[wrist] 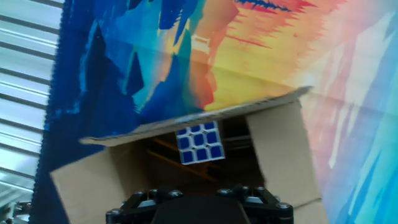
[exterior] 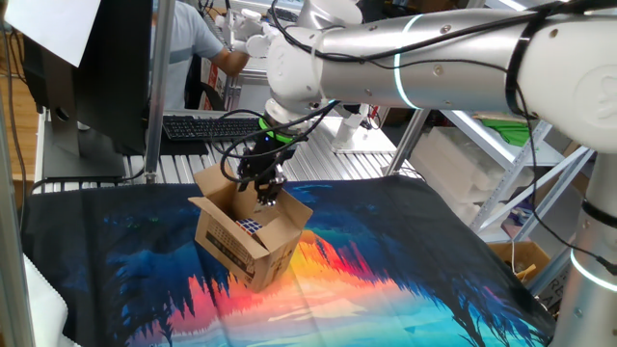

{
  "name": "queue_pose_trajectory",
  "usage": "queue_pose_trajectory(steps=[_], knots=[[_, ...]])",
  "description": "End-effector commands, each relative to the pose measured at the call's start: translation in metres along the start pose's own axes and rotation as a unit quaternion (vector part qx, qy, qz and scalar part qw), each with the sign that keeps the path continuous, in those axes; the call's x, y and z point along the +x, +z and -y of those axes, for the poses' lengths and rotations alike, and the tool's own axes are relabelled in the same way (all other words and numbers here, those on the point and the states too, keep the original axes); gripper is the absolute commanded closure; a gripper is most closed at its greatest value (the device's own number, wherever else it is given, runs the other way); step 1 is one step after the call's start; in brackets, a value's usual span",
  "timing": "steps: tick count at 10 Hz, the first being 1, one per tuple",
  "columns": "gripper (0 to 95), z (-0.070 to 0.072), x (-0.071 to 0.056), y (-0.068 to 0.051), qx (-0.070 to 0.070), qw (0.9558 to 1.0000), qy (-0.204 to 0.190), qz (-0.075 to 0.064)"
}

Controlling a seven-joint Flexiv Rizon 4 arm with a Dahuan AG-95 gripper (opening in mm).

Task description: Cover the box

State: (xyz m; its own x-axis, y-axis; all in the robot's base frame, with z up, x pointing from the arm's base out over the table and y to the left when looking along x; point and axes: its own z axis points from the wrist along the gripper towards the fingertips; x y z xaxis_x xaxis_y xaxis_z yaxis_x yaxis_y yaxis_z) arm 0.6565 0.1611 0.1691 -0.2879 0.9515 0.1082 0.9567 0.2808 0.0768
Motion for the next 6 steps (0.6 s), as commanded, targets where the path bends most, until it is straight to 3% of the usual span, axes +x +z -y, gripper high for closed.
queue_pose_trajectory(steps=[1, 6], knots=[[38.0, -0.0031, -0.0005, 0.0013, 0.003, 1.0, -0.008, 0.003], [38.0, -0.0032, -0.0006, 0.0009, 0.026, 0.9972, -0.07, 0.009]])
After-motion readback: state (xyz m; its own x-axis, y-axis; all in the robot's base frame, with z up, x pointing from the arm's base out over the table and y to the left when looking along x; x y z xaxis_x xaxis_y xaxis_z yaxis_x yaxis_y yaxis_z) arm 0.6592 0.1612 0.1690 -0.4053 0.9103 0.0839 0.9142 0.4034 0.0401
